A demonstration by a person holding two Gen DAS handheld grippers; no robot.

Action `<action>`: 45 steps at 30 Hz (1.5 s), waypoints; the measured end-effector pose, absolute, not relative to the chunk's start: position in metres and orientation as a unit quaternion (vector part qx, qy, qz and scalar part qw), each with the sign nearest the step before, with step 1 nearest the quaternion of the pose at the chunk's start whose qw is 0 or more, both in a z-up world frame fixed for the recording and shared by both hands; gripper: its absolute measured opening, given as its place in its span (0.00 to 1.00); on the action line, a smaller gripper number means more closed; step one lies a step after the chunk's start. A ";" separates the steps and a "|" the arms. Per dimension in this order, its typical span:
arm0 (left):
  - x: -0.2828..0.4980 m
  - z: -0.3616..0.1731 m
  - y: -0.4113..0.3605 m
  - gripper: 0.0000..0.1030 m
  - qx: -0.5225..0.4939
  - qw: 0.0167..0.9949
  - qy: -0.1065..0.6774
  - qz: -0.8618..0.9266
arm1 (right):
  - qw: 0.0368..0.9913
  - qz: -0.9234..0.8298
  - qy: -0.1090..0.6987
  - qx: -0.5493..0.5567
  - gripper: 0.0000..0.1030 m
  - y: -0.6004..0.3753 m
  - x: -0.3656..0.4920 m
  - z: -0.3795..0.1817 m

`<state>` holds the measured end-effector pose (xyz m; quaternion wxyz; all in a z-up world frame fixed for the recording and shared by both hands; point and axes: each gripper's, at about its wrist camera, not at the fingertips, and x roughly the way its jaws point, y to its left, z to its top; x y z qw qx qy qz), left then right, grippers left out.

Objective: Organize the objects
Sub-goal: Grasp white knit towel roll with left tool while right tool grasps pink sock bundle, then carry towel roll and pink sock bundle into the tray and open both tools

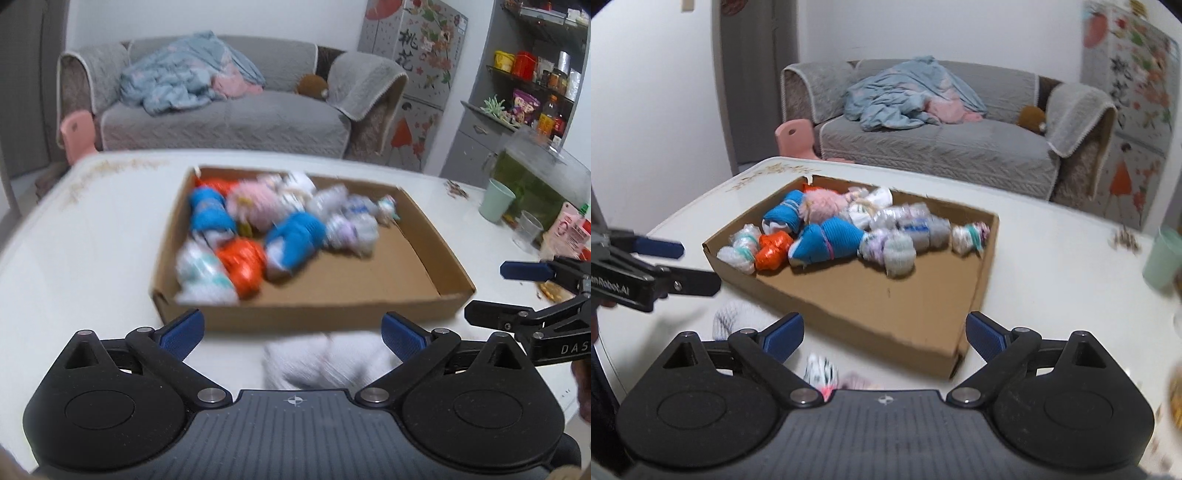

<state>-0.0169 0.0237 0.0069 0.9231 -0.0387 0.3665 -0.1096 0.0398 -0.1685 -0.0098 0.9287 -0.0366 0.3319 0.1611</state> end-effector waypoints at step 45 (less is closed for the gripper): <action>0.003 -0.060 -0.003 0.93 0.003 0.922 0.376 -0.096 | 0.932 0.100 0.348 -0.003 0.67 -0.181 0.017 -0.078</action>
